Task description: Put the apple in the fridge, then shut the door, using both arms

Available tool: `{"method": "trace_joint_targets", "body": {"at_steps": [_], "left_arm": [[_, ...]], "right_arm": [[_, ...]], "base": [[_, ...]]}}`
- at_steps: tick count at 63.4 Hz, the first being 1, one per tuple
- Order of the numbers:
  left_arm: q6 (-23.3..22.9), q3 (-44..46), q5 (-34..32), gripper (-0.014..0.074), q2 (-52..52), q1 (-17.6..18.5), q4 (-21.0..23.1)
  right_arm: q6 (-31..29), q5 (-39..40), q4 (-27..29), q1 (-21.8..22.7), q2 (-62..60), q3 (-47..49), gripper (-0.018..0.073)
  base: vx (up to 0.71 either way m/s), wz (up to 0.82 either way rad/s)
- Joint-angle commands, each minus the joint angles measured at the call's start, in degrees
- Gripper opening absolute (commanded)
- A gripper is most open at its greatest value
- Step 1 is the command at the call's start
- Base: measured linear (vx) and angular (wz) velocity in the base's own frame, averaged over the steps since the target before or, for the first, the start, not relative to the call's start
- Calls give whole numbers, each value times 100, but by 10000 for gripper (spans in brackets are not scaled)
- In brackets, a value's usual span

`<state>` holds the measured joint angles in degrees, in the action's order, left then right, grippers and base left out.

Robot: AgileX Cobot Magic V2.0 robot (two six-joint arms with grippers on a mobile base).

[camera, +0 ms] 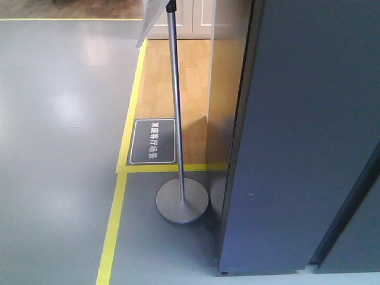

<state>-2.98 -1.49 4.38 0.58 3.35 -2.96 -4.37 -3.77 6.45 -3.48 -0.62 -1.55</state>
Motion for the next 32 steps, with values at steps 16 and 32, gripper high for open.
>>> {"method": "trace_joint_targets", "body": {"at_steps": [16, 32], "left_arm": [[-45, -120, -402, -6, 93, 6, 9], [-45, -120, -402, -6, 93, 6, 9]], "right_arm": [[-27, 445, 5, -4, -102, -80, -3], [-27, 445, 5, -4, -102, -80, -3]], "base": [[0, 0], [0, 0]]}}
